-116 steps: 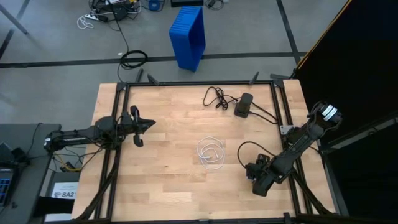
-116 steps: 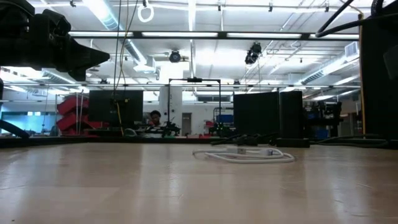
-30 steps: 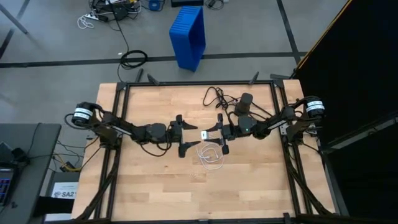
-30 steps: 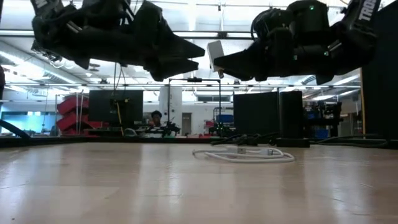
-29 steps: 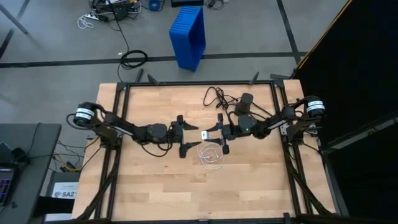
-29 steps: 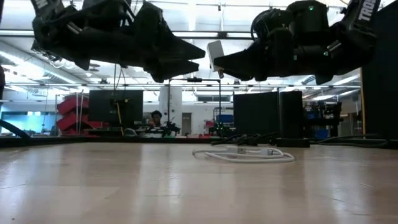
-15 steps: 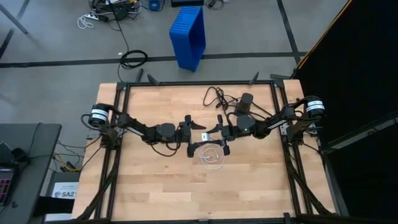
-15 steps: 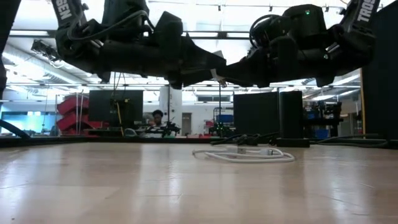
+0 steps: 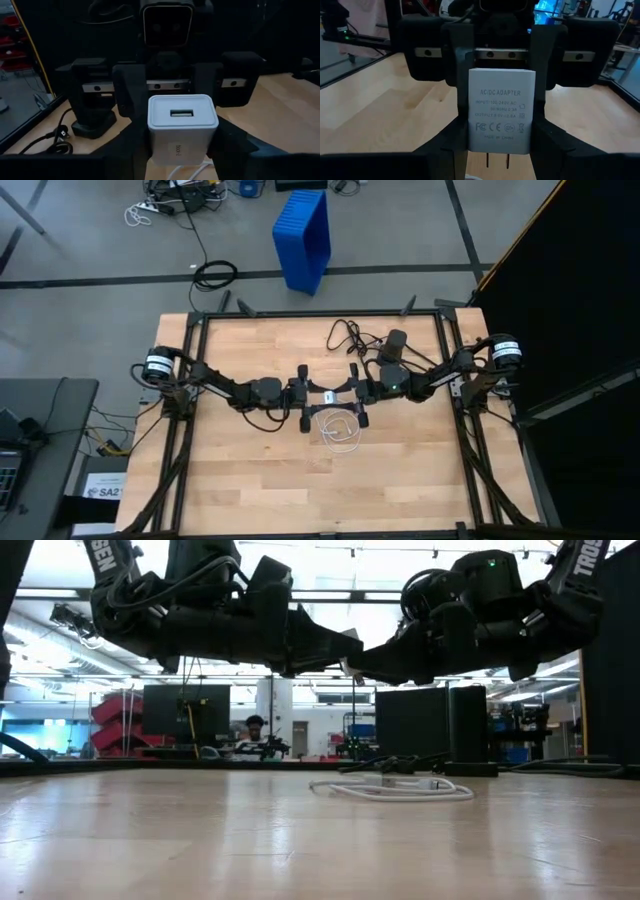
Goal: Insert USB
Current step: Insert the white charger cable into the white charger adapter
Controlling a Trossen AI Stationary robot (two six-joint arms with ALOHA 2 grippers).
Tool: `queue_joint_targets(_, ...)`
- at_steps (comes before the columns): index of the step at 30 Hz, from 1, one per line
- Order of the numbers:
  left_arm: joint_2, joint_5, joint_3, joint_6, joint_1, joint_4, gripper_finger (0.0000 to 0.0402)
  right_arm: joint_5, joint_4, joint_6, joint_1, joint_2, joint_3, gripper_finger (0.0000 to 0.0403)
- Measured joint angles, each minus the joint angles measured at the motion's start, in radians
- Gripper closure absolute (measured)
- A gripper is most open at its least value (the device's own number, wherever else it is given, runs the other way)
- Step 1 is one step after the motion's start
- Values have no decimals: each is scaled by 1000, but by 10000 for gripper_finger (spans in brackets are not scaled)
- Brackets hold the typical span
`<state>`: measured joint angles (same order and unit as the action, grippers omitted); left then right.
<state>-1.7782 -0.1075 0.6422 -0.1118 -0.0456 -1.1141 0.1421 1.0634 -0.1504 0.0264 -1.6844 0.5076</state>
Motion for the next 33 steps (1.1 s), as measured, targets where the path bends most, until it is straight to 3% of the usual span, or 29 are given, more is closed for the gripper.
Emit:
queue_joint_targets(2,0,-4,0,7,0,9,258,-3,-9,7,5,0,0,267)
queue_joint_targets(5,19,-18,3,19,1,89,258,-28,-58,10,13,0,3,224)
queue_joint_targets(9,117,-78,7,32,0,327,258,-32,-131,15,21,16,9,171)
queue_joint_targets(14,264,-111,-1,93,-7,635,258,-53,-278,58,22,76,0,149)
queue_joint_targets(16,304,-155,-2,123,-13,738,258,-30,-298,67,21,104,3,152)
queue_joint_targets(21,303,-206,-5,146,-16,802,258,50,-390,123,-2,95,12,191)
queue_joint_targets(28,293,-209,-3,142,-16,745,258,8,-696,114,-116,66,100,258)
queue_joint_targets(33,293,-185,-2,120,-24,676,258,2,-724,108,-164,67,133,281)
